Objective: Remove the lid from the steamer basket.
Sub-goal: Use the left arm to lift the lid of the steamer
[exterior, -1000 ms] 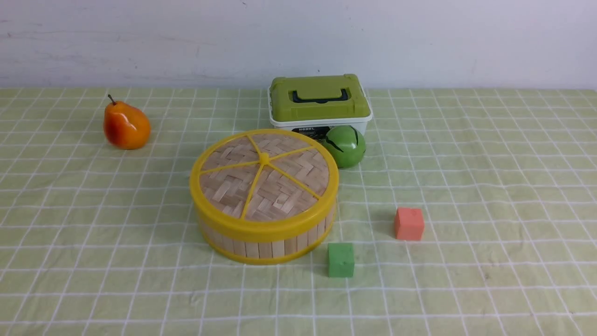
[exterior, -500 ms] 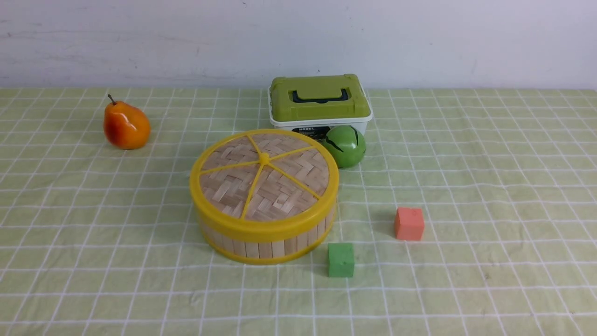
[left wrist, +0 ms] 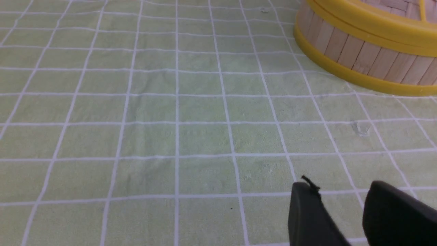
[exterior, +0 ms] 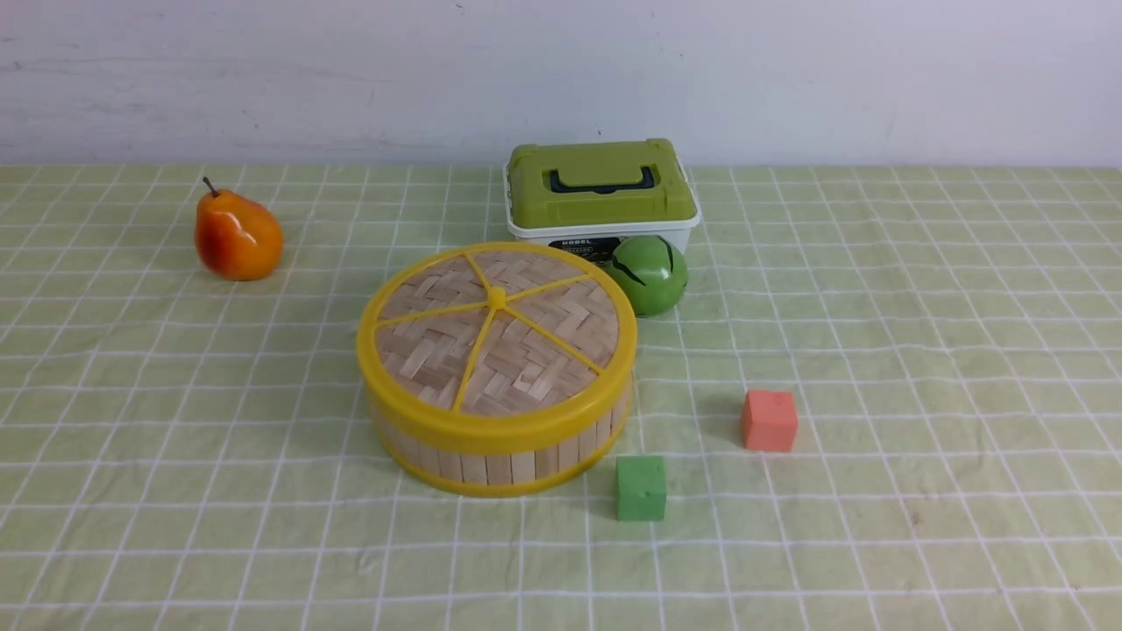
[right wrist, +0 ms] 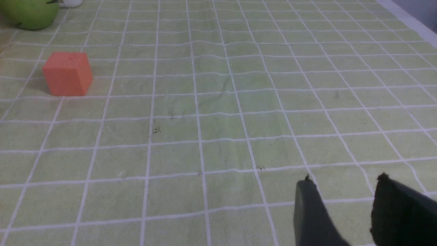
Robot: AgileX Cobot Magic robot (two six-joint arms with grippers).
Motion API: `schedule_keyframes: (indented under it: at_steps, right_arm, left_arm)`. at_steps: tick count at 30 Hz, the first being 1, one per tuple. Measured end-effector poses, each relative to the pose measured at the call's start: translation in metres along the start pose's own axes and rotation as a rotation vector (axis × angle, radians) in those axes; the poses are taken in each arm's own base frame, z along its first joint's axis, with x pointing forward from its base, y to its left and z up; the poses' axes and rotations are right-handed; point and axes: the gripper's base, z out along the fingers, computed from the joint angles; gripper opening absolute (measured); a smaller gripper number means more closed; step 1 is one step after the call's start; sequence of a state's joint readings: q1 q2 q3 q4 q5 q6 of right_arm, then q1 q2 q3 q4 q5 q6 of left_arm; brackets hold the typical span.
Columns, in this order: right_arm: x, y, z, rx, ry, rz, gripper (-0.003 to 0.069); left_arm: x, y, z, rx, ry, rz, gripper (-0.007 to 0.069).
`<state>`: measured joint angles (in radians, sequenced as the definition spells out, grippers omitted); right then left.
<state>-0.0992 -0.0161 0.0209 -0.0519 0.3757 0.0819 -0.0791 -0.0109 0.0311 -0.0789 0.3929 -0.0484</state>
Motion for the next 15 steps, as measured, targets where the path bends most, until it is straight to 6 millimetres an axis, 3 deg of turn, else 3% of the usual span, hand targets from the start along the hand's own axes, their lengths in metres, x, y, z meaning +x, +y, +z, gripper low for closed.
schedule_keyframes:
  at_steps: [10,15]
  right_arm:
    - [0.0,0.0,0.0,0.0,0.0,0.0,0.0241]
    - [0.0,0.0,0.0,0.0,0.0,0.0,0.0241]
  left_arm:
    - [-0.006,0.0,0.0,0.004,-0.066,-0.002,0.0239]
    - [-0.031,-0.002,-0.006,0.018,-0.356,-0.002,0.0239]
